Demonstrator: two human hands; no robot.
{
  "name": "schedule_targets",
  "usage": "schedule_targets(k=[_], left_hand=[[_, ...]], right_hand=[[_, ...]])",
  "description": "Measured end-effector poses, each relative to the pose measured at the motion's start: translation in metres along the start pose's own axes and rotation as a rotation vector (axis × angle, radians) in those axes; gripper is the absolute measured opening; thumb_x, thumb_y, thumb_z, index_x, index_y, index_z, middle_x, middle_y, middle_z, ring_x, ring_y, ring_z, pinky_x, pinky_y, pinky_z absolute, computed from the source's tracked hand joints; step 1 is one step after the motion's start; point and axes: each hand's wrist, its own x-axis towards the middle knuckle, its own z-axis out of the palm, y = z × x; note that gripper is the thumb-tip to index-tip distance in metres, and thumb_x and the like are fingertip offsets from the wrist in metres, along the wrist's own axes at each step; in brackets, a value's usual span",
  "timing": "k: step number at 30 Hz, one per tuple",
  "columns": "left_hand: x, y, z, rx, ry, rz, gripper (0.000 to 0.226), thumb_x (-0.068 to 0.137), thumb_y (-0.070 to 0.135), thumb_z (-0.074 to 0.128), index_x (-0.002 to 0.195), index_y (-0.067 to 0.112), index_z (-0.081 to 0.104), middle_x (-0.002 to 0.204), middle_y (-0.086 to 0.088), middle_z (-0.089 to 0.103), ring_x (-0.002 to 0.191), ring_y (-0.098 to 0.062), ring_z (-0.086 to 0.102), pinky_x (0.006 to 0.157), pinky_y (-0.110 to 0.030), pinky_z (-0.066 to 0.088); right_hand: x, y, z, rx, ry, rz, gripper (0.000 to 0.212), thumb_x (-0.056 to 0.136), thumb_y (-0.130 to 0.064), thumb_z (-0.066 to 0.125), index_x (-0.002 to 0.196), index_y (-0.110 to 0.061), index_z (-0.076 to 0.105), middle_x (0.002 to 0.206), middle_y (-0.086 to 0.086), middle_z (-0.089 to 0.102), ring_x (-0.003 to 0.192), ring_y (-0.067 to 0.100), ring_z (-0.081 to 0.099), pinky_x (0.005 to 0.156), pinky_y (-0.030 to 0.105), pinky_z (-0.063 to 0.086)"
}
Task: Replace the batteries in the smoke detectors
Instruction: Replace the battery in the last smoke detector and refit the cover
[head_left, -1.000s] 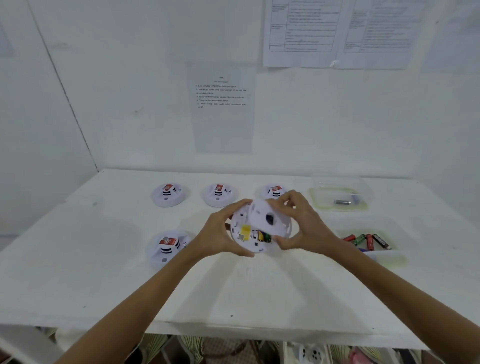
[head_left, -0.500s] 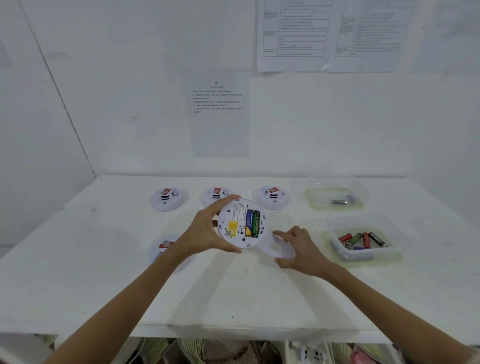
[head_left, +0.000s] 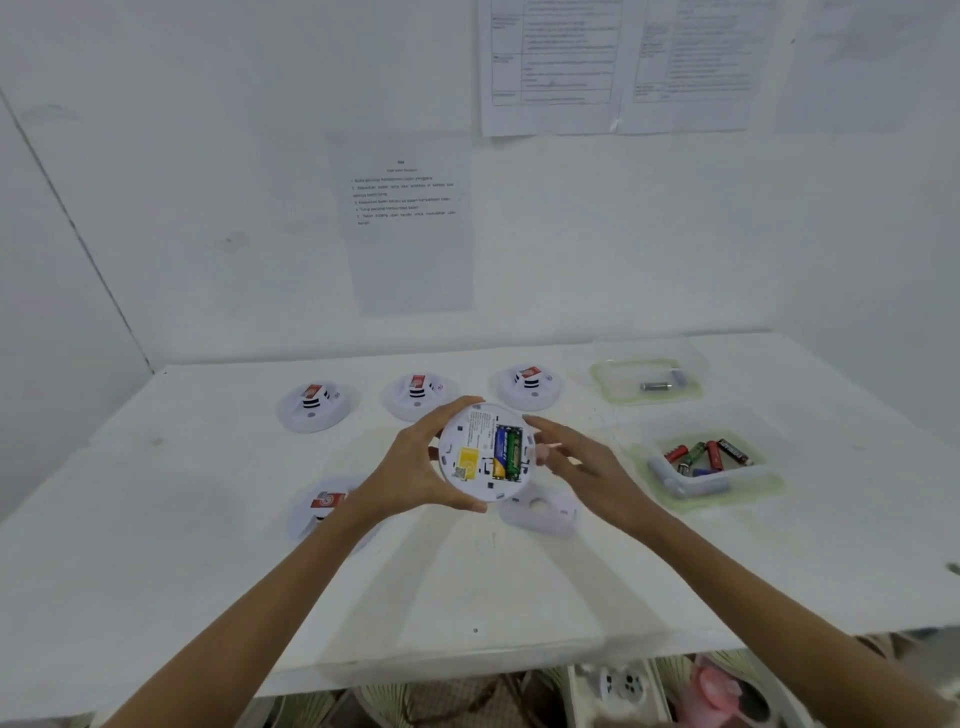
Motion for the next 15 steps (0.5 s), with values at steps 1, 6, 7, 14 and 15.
schedule_targets(k=[1, 6, 7, 14, 15], left_hand=[[0.001, 0.001, 0.001, -0.008, 0.003, 0.005, 0.096, 0.04, 0.038, 0.086, 0.125, 0.041, 0.041, 0.117, 0.038, 0.052, 0.111, 0.008, 0.051, 0.079, -0.01, 0.049], [0.013, 0.006, 0.006, -0.042, -0.009, 0.044, 0.099, 0.045, 0.014, 0.093, 0.126, 0.038, 0.04, 0.119, 0.029, 0.054, 0.11, 0.01, 0.051, 0.079, -0.01, 0.048], [0.017, 0.007, 0.007, -0.045, -0.024, 0.054, 0.1, 0.046, 0.008, 0.092, 0.126, 0.037, 0.04, 0.123, 0.026, 0.051, 0.111, 0.01, 0.05, 0.079, -0.01, 0.048], [0.051, 0.027, 0.032, -0.023, -0.07, 0.152, 0.101, 0.044, 0.021, 0.093, 0.13, 0.035, 0.043, 0.13, 0.012, 0.053, 0.118, -0.006, 0.051, 0.087, -0.028, 0.054], [0.056, 0.03, 0.038, -0.014, -0.068, 0.153, 0.101, 0.042, 0.026, 0.092, 0.13, 0.036, 0.043, 0.13, 0.011, 0.052, 0.118, -0.006, 0.051, 0.087, -0.028, 0.054]], right_hand=[[0.0, -0.007, 0.001, 0.046, 0.012, 0.013, 0.035, 0.093, -0.026, 0.052, 0.126, -0.037, 0.047, 0.115, -0.008, 0.06, 0.098, 0.005, 0.059, 0.082, 0.017, 0.048], [-0.004, -0.017, -0.004, 0.072, 0.068, 0.029, 0.051, 0.086, -0.015, 0.064, 0.126, -0.038, 0.042, 0.116, 0.002, 0.055, 0.093, 0.018, 0.06, 0.076, 0.034, 0.057], [-0.005, -0.018, -0.008, 0.088, 0.09, 0.034, 0.052, 0.085, -0.014, 0.065, 0.126, -0.037, 0.043, 0.116, 0.004, 0.055, 0.092, 0.018, 0.06, 0.075, 0.035, 0.057], [-0.012, -0.014, -0.044, -0.009, 0.227, -0.022, 0.059, 0.082, -0.01, 0.067, 0.13, -0.033, 0.042, 0.112, -0.002, 0.048, 0.085, 0.012, 0.059, 0.064, 0.026, 0.057], [-0.012, -0.012, -0.052, -0.066, 0.226, -0.036, 0.061, 0.082, -0.01, 0.068, 0.133, -0.03, 0.041, 0.113, -0.001, 0.048, 0.085, 0.012, 0.058, 0.063, 0.024, 0.056]])
